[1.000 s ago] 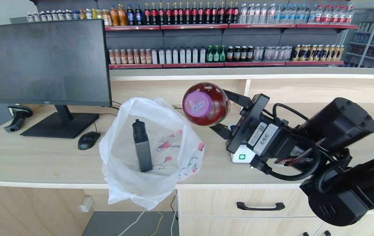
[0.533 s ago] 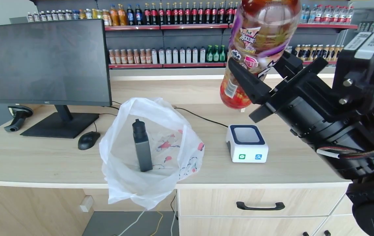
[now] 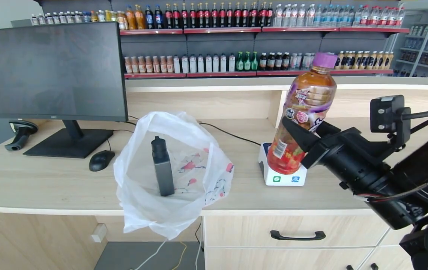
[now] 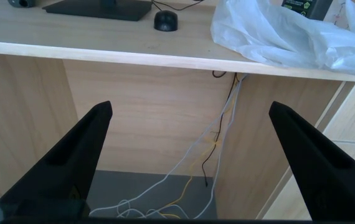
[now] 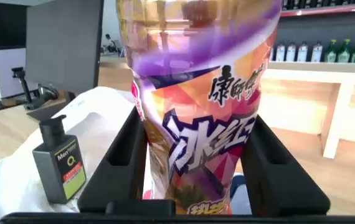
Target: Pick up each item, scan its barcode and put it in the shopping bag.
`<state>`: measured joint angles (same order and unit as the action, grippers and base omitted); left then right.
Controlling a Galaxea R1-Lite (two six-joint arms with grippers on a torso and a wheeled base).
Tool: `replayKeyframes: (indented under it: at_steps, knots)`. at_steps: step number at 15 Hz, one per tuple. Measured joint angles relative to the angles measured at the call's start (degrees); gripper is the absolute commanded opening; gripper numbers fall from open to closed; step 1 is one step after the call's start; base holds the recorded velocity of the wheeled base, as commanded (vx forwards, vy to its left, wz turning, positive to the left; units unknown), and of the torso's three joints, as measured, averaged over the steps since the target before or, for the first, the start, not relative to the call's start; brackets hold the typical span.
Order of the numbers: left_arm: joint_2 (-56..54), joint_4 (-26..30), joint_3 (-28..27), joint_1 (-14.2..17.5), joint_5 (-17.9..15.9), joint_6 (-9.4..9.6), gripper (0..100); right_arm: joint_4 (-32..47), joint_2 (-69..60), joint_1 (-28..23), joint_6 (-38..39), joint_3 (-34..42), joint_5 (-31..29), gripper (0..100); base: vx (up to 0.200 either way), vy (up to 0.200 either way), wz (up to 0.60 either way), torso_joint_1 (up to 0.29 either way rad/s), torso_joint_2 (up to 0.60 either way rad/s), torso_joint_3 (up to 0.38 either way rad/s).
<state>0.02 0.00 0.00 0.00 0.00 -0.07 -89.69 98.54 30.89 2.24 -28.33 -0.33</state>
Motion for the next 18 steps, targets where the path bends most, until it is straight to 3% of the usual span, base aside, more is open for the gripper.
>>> replayKeyframes:
  at_steps: [3, 9, 18]
  knots:
    - [0.0, 0.0, 0.0, 0.0, 0.0, 0.05, 100, -0.2, 1.4, -1.4, 0.9, 0.1, -0.3, 0, -0.133, 0.000, 0.00, 0.002, 0.00, 0.000]
    - [0.0, 0.0, 0.0, 0.0, 0.0, 0.07, 100, 0.1, 1.0, -1.8, 1.9, 1.2, -0.3, 0, 0.000, 0.000, 0.00, 0.000, 0.00, 0.000]
    - [0.0, 0.0, 0.0, 0.0, 0.0, 0.07, 100, -0.3, 0.0, -1.9, 1.9, 1.2, -0.2, 0, 0.000, 0.200, 0.00, 0.003, 0.00, 0.003]
